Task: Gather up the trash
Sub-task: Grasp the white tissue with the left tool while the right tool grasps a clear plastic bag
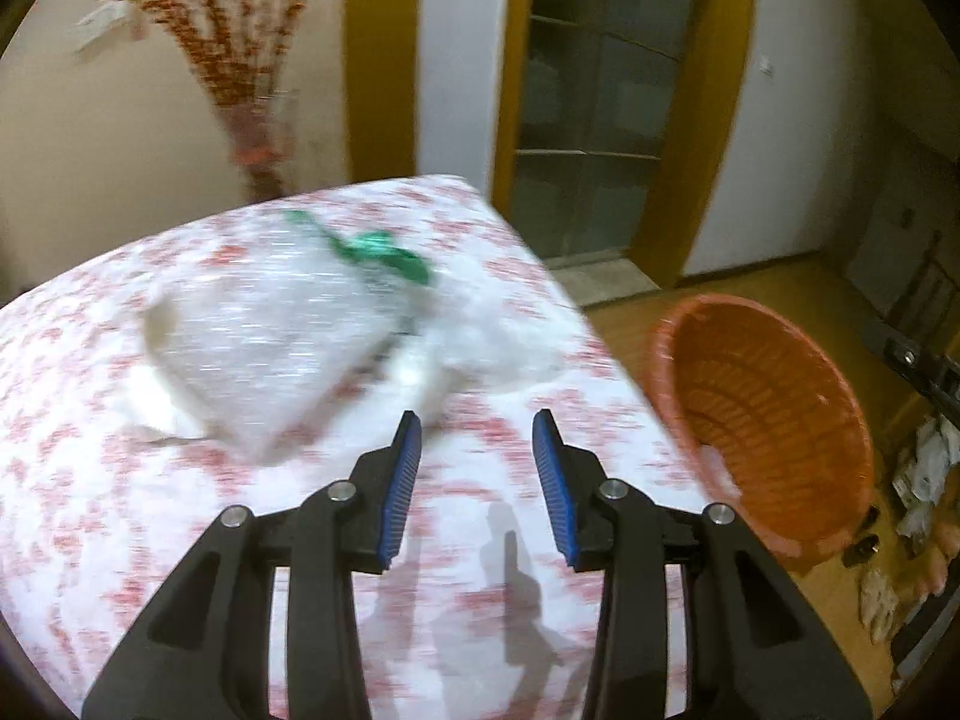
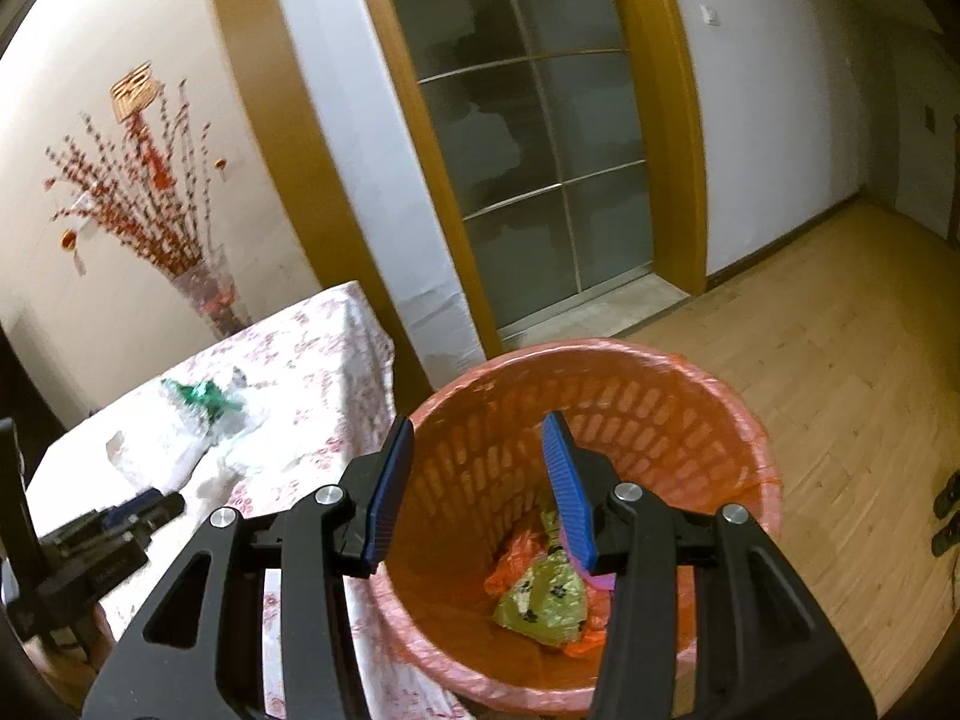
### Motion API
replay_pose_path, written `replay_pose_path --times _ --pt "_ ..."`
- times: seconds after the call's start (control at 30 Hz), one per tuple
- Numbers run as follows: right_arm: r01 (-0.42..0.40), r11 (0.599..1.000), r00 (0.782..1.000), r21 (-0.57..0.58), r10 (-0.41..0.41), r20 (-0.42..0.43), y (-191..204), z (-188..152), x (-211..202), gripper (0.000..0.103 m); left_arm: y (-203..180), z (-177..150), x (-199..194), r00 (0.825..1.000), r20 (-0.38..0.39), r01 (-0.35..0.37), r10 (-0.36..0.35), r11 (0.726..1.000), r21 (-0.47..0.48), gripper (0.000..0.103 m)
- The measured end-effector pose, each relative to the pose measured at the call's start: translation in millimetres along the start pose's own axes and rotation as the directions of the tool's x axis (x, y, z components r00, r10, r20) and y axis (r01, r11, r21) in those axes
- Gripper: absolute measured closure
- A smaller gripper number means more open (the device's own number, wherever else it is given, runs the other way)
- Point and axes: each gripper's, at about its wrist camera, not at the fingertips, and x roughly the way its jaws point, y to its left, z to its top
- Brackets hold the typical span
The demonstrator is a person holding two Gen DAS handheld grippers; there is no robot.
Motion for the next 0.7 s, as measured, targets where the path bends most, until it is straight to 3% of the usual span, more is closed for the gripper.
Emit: replay_pose_path --times 0.27,0.4,0.57,0.7 --pt "-0.063 0.996 0.996 -0.070 0.059 -0.059 44 -15 20 0.057 95 2 -12 0.989 0.014 -0.143 0.147 0.976 -0.165 0.059" --pt "-0.094 0.991 0.992 -0.097 0.085 -0.093 66 -22 32 0.057 127 9 -11 0.986 0.022 -0.154 0.164 0.959 -0.240 0.059" --pt "-0.122 0.984 0.986 -0.126 0.106 -0.130 88 -29 44 0.057 140 27 5 0.985 0.014 -0.161 0.170 0.952 -0.259 0.060" --pt "-0.144 0.979 0.981 -0.148 0.121 -0.151 98 -31 49 0.057 149 33 16 0.988 -0.004 -0.152 0.157 0.946 -0.285 0.072"
